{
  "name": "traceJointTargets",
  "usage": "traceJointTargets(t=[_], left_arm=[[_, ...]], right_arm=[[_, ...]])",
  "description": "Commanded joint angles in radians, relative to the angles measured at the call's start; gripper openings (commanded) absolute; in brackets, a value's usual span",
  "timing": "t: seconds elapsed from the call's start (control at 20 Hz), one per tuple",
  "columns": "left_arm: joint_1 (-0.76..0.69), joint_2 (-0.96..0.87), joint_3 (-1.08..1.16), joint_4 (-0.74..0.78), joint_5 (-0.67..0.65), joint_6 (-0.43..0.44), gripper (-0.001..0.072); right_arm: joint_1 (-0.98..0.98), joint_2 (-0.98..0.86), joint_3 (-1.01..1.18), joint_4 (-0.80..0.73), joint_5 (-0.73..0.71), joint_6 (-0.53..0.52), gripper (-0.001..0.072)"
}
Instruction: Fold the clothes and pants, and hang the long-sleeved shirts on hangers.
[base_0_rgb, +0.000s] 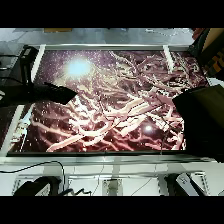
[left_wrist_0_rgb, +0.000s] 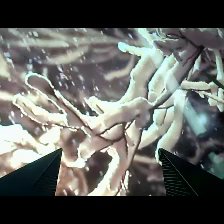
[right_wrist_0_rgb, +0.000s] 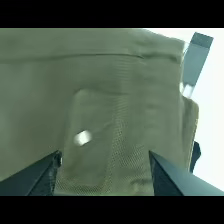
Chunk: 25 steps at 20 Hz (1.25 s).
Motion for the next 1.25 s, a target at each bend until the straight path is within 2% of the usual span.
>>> traceJointTargets(t=[0.0,0.05,0.15,0.2,0.25,0.55,0.75,0.9,1.2], left_arm=[[0.0,0.002,0.001,0.0,0.0,0.0,0.0697],[0.0,0.002,0.001,0.0,0.0,0.0,0.0697],[0.0,0.002,0.001,0.0,0.0,0.0,0.0698],[0.0,0.002,0.001,0.0,0.0,0.0,0.0697],[0.0,0.002,0.001,0.0,0.0,0.0,0.0697],[0.0,0.002,0.001,0.0,0.0,0.0,0.0698],[0.0,0.002,0.001,0.0,0.0,0.0,0.0697],[0.0,0.002,0.001,0.0,0.0,0.0,0.0697],[0.0,0.002,0.001,0.0,0.0,0.0,0.0697]], right_arm=[[-0.011,-0.016,0.0,0.021,0.004,0.002,0.0606],[-0.009,-0.021,0.0,0.053,-0.002,-0.001,0.0515],[0.022,-0.026,0.0,0.108,-0.036,-0.039,0.0177],[0.061,-0.028,0.0,0.119,-0.058,-0.077,0.0071],[0.111,-0.029,0.0,0.121,-0.075,-0.114,0.0032],[0.575,-0.05,0.0,0.118,-0.21,-0.223,0.0032],[0.869,-0.064,0.0,0.071,-0.331,-0.508,0.0032],[0.949,-0.094,0.0,0.043,-0.384,-0.521,0.0032],[0.951,-0.135,0.0,0.05,-0.383,-0.521,0.0033]])
